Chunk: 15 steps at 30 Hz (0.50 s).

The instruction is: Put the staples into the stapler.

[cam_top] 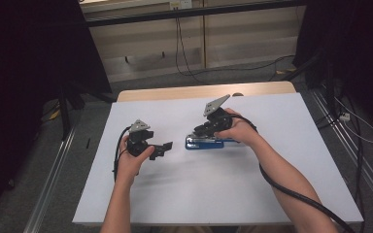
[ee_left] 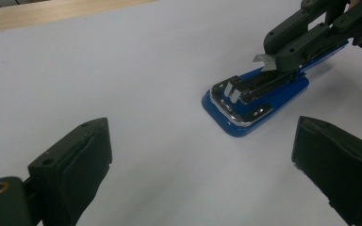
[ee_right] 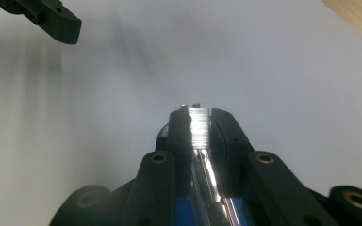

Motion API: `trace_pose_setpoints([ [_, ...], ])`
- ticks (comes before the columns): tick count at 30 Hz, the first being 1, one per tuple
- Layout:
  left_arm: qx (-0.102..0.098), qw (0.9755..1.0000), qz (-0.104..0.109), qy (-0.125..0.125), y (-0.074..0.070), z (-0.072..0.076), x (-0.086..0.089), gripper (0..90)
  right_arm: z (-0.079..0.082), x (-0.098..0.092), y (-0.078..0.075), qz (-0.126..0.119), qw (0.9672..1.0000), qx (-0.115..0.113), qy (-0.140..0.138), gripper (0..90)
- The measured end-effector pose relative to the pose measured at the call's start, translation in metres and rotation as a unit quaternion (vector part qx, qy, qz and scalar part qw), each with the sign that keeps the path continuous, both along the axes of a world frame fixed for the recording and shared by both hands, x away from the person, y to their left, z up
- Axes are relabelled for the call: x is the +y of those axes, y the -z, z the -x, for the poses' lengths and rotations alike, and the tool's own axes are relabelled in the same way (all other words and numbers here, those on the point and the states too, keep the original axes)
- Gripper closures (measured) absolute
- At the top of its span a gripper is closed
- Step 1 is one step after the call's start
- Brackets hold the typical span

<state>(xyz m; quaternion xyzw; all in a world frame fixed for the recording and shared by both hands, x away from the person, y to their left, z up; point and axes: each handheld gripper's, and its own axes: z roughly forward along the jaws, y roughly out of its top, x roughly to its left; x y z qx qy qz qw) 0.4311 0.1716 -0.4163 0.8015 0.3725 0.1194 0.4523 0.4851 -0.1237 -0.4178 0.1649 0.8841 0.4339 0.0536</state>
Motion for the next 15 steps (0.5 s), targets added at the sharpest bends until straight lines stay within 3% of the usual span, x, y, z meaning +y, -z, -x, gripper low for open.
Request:
trace_pose_setpoints([
  [15, 0.003, 1.0000, -0.003, 0.001, 0.0006, -0.0001, -0.0008, 5.5, -0.0054, 0.0025, 0.0036, 0.000, 0.9999, 0.001, -0.016, 79.3],
])
